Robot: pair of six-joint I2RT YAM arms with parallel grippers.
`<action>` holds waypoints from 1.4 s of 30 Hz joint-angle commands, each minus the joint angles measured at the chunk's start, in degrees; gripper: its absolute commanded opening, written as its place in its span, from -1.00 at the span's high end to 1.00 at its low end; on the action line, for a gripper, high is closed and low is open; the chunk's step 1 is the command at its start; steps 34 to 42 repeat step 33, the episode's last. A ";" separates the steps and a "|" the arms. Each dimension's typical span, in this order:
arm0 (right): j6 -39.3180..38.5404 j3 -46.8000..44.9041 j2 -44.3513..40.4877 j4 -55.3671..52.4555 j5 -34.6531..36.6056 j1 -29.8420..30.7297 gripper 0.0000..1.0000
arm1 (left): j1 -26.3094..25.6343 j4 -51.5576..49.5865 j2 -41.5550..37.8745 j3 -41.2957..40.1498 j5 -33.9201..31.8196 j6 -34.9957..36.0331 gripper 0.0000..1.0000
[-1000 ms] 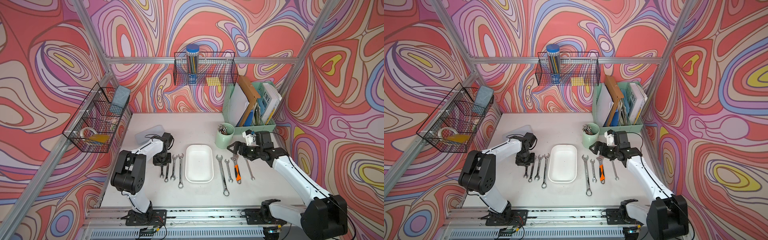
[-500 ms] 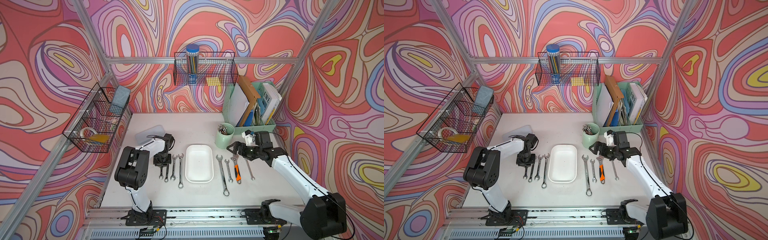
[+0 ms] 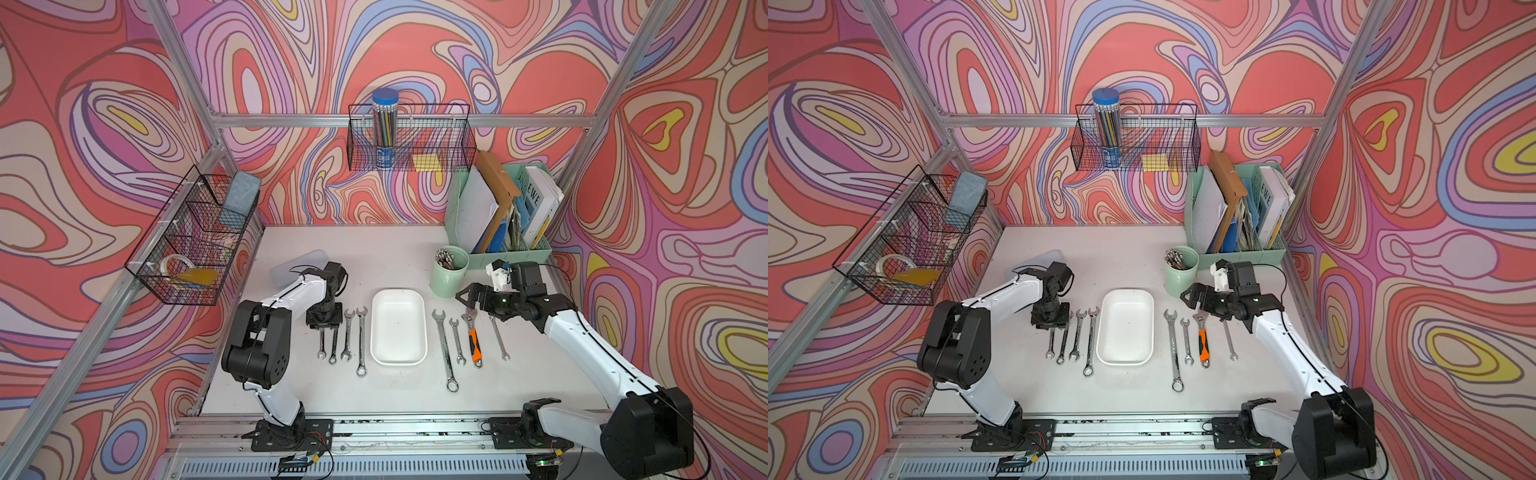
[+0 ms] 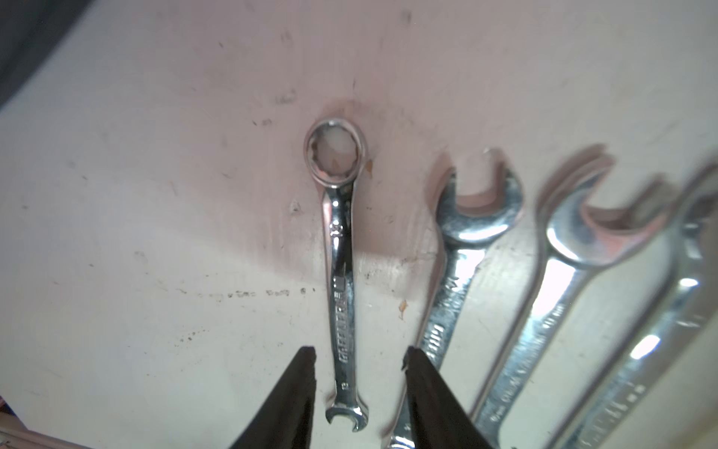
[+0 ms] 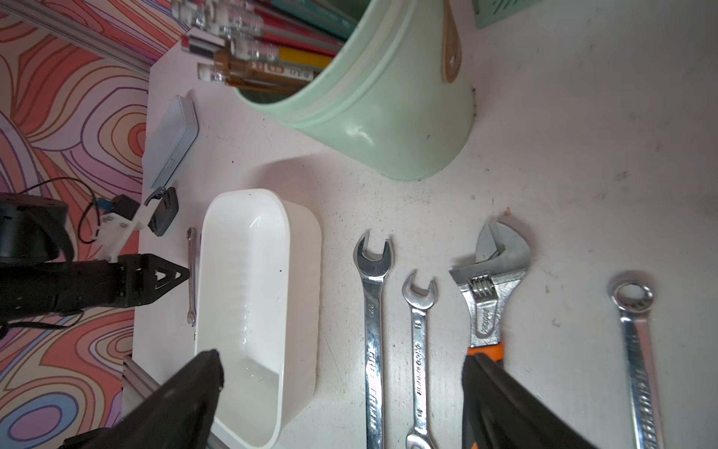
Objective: Take out the wrench from the storage box
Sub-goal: Reset both arms
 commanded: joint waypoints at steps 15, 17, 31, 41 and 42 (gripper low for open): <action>-10.97 -17.93 -4.50 42.09 33.66 -10.17 -0.96 | 9.87 62.12 -19.37 -26.89 -6.56 13.69 -0.98; -12.11 -20.57 -0.44 51.13 33.43 -10.94 -0.96 | 11.19 66.45 -17.23 -28.04 -5.88 14.79 -0.98; -18.36 -23.87 24.32 81.97 27.30 -11.44 -0.97 | 16.38 75.30 -7.84 -28.02 2.83 18.69 -0.98; -18.35 -23.71 24.45 81.74 27.33 -11.44 -0.96 | 16.39 74.92 -7.56 -27.80 3.44 19.10 -0.98; -18.35 -23.71 24.45 81.74 27.33 -11.44 -0.96 | 16.39 74.92 -7.56 -27.80 3.44 19.10 -0.98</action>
